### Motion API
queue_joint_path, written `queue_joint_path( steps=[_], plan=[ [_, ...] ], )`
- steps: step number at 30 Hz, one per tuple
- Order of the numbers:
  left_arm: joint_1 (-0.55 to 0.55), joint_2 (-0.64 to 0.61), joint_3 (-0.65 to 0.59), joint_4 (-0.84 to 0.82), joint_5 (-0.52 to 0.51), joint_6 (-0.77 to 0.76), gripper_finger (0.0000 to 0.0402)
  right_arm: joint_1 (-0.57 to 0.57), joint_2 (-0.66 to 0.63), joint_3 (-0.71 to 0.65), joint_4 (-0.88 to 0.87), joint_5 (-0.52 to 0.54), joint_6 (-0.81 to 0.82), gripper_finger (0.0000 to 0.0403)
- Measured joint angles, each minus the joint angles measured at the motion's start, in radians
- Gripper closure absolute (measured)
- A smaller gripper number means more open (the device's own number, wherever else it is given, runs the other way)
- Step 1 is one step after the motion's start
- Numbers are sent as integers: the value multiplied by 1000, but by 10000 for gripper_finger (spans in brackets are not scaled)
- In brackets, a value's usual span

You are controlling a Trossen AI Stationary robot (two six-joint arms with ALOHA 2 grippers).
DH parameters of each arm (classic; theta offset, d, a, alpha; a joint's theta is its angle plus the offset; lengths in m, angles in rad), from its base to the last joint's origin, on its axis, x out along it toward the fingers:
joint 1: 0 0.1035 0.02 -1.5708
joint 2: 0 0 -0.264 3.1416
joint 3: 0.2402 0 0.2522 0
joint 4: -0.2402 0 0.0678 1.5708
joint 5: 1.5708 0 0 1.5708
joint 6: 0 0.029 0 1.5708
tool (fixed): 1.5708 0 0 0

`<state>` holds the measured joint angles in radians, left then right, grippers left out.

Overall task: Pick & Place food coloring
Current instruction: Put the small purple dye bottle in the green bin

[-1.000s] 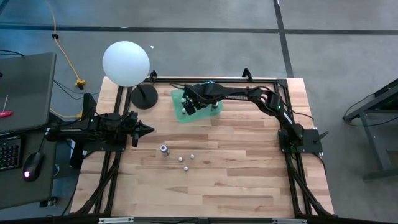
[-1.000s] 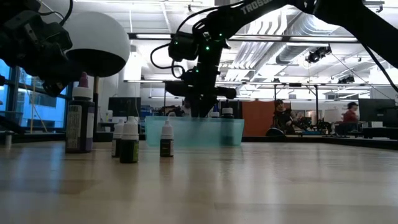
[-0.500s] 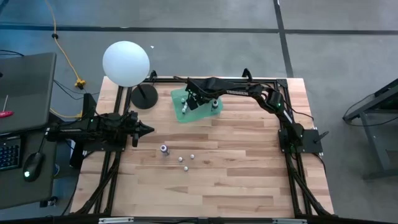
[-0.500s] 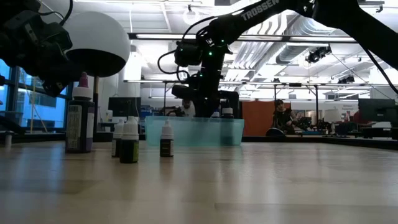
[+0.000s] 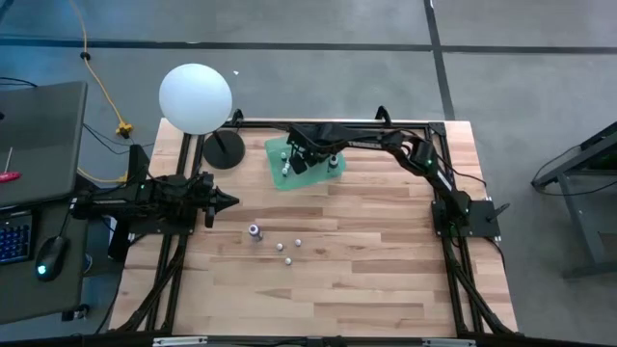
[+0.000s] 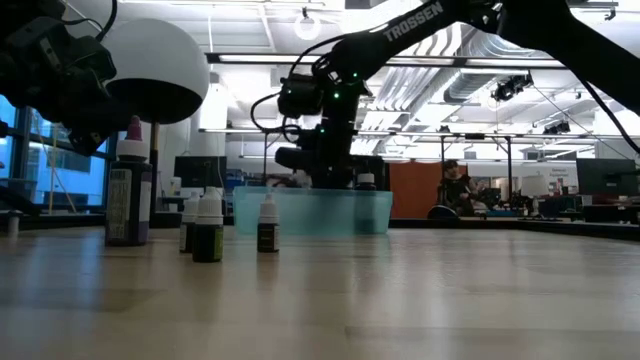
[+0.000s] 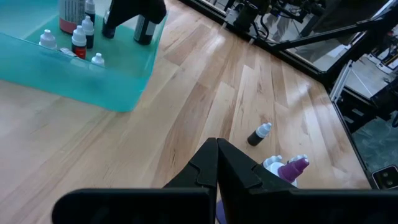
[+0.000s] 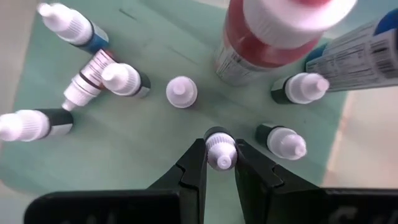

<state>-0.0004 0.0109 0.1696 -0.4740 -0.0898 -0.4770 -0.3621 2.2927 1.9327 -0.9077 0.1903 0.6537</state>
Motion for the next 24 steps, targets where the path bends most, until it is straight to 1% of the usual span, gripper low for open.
queue_joint_path(
  steps=[7, 13, 18, 24],
  plan=[
    [0, 0, 0, 0, 1, 0, 401, -2, 1, 0, 0, -4, -4, 349],
    [0, 0, 0, 0, 0, 0, 401, -7, 1, 0, 5, -27, -1, 349],
    [0, 0, 0, 0, 0, 0, 401, -4, 26, 1, 14, -59, -5, 349],
    [0, 0, 0, 0, 0, 0, 401, -2, 26, 1, 24, -50, -7, 349]
  ],
)
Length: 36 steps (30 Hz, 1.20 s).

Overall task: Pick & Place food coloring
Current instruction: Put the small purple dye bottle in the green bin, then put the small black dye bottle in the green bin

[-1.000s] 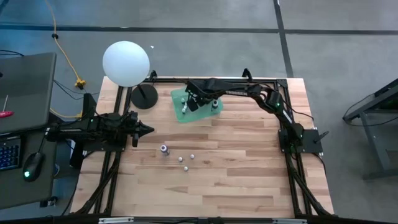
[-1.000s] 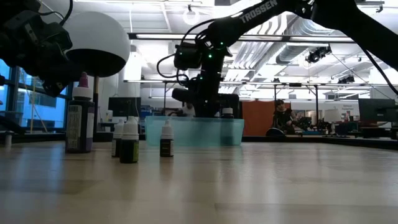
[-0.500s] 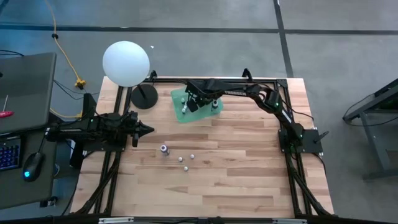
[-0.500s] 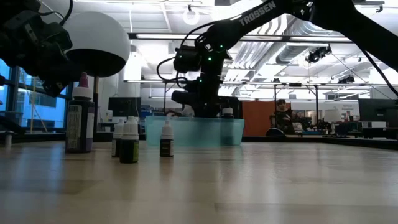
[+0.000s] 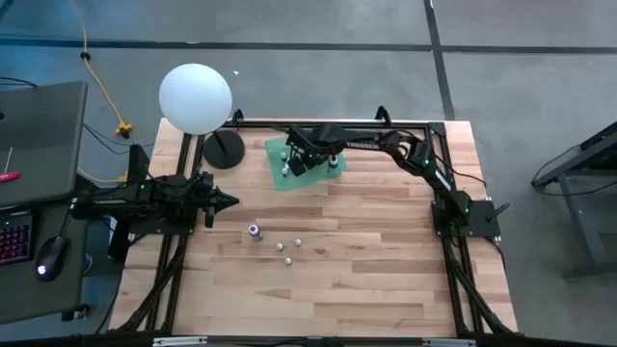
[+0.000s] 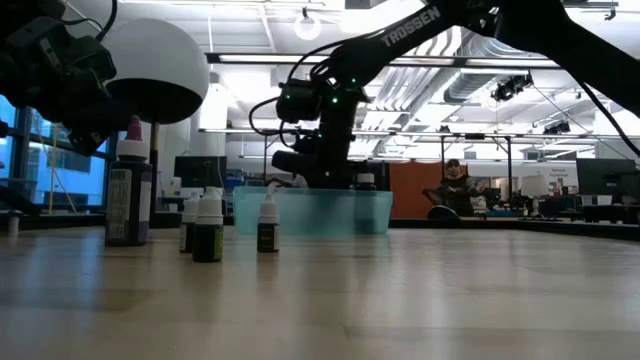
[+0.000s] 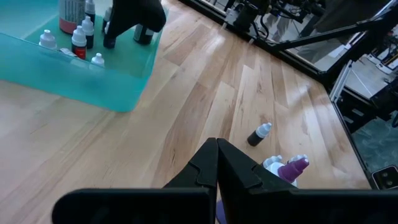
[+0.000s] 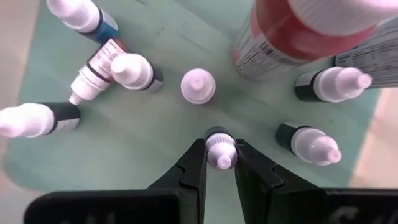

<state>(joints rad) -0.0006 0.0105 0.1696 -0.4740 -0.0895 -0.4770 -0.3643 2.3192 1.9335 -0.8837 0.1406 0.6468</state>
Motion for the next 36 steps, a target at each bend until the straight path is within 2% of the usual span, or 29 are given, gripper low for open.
queue_joint_path(
  steps=[9, 21, 36],
  plan=[
    [0, 0, 0, 0, 0, 0, 401, 0, 0, 0, 0, -1, 0, 307],
    [0, 0, 0, 0, 0, 0, 401, 0, 0, -1, 6, -9, -26, 293],
    [0, 0, 0, 0, 0, 0, 401, 0, -17, -1, -10, -17, -80, 219]
  ],
)
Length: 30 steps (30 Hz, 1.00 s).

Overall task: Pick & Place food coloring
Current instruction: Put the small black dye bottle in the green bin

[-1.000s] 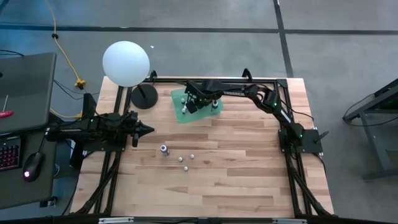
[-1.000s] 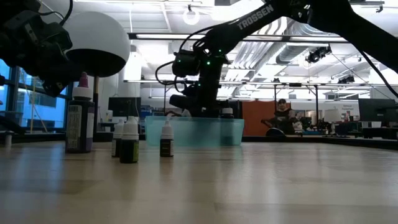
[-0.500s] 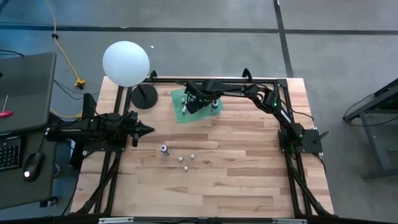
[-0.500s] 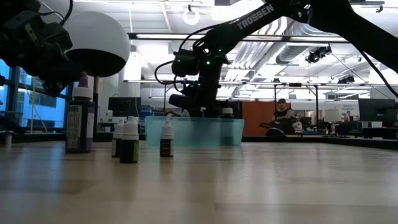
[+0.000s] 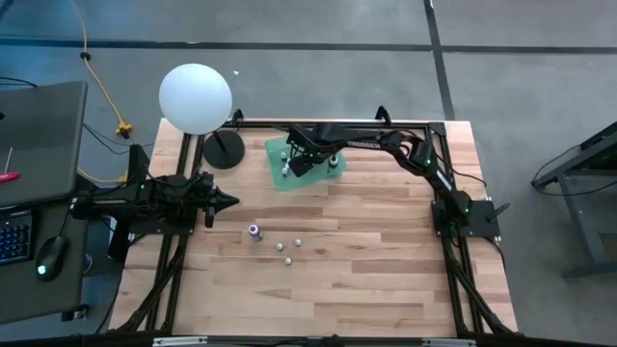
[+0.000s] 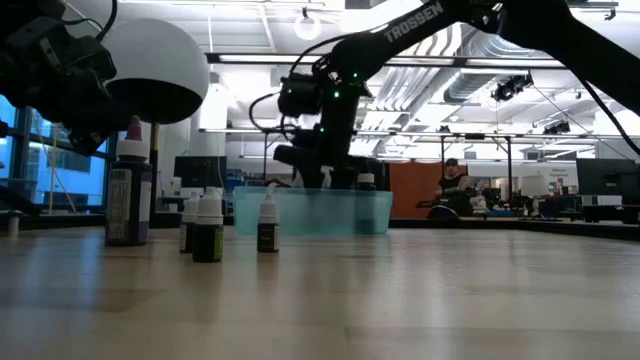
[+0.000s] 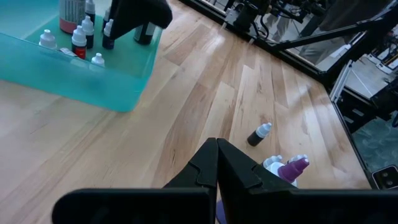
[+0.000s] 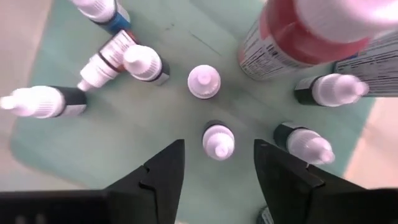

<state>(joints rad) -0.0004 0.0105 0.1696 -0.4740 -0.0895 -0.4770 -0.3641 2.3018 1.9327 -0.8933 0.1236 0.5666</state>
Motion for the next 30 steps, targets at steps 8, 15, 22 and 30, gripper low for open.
queue_joint_path(
  steps=[8, 15, 22, 30],
  plan=[
    [0, 0, 0, 0, 0, 0, 401, -3, -85, 0, -10, 59, -46, 216],
    [0, 0, 0, 0, 0, 0, 401, -3, -172, 0, -37, 77, -96, 216],
    [0, 0, 0, 0, 0, 0, 401, -2, -287, 0, -31, 67, -149, 216],
    [0, 0, 0, 0, 0, 0, 401, 31, -442, 0, -22, -21, -289, 218]
  ],
)
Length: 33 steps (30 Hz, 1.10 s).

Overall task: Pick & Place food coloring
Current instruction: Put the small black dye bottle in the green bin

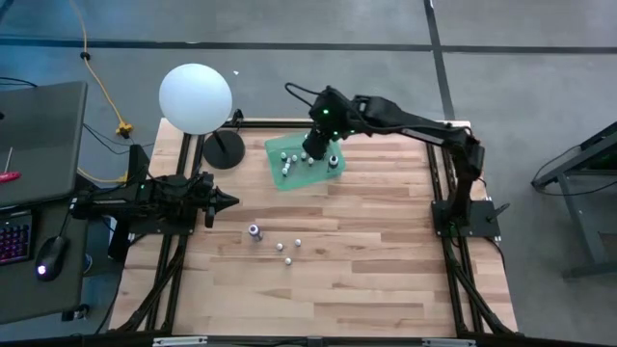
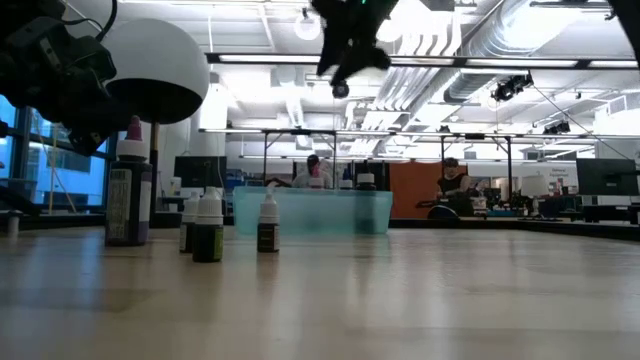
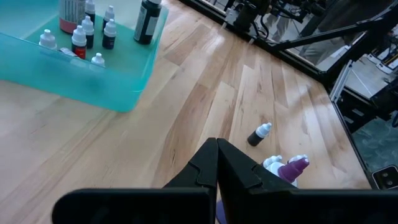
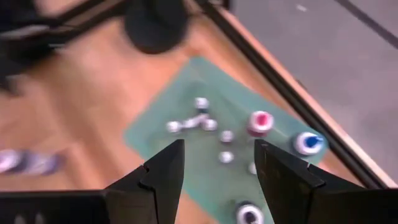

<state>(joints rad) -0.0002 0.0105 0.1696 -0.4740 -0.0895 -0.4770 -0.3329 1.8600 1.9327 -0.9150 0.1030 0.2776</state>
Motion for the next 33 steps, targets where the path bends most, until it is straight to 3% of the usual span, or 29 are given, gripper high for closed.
queue_joint_path(
  steps=[10, 12, 20, 28, 33],
  plan=[
    [0, 0, 0, 0, 0, 0, 401, 126, -134, 0, -43, -314, -106, 217],
    [0, 0, 0, 0, 0, 0, 401, 158, -146, 0, -72, -334, -111, 217],
    [0, 0, 0, 0, 0, 0, 401, 293, -141, 0, -219, -232, -122, 217],
    [0, 0, 0, 0, 0, 0, 401, 418, -139, 0, -304, -24, -82, 217],
    [0, 0, 0, 0, 0, 0, 401, 450, -122, -22, -323, -101, 6, 217]
  ],
)
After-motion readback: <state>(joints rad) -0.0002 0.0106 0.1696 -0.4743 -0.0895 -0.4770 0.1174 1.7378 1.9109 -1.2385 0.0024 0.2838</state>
